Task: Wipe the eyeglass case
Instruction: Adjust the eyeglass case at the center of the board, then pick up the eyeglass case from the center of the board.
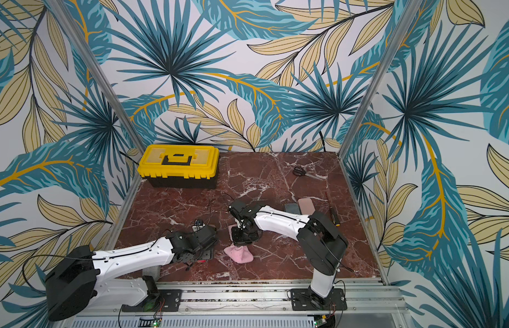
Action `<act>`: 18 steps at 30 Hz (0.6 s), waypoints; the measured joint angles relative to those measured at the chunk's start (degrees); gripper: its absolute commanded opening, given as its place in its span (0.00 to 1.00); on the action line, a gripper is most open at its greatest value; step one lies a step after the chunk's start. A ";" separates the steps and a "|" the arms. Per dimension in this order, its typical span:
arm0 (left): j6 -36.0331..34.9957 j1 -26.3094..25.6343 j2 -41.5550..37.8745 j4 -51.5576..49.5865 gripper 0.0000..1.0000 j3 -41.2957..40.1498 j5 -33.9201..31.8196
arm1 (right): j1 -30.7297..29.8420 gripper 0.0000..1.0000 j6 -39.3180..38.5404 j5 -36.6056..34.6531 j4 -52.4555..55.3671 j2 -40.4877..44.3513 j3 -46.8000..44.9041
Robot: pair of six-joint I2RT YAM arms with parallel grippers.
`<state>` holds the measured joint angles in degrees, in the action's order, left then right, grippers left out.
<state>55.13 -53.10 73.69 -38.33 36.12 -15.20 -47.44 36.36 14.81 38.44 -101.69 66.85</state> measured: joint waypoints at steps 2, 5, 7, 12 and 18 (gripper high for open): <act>-0.70 -0.04 0.44 0.28 0.65 0.00 -0.02 | 0.52 0.00 -0.11 -0.02 -0.02 0.02 -0.07; -1.79 -0.09 1.18 0.37 0.64 0.22 -0.17 | 1.68 0.00 -0.46 0.02 -0.02 0.02 -0.11; -2.47 -0.15 2.03 -0.02 0.64 0.70 -0.44 | 2.84 0.00 -0.66 0.02 -0.02 0.11 -0.15; -3.26 -0.28 5.73 0.09 0.61 1.95 -1.05 | 5.35 0.00 -1.09 0.04 0.00 0.76 -0.33; -4.39 -0.31 5.86 1.57 0.51 2.08 -1.03 | 6.19 0.00 -1.29 0.26 0.00 0.90 -0.68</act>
<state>50.74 -53.41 79.55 -36.75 38.20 -16.23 -41.25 35.07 15.07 38.44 -100.79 66.17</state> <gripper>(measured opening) 0.607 0.090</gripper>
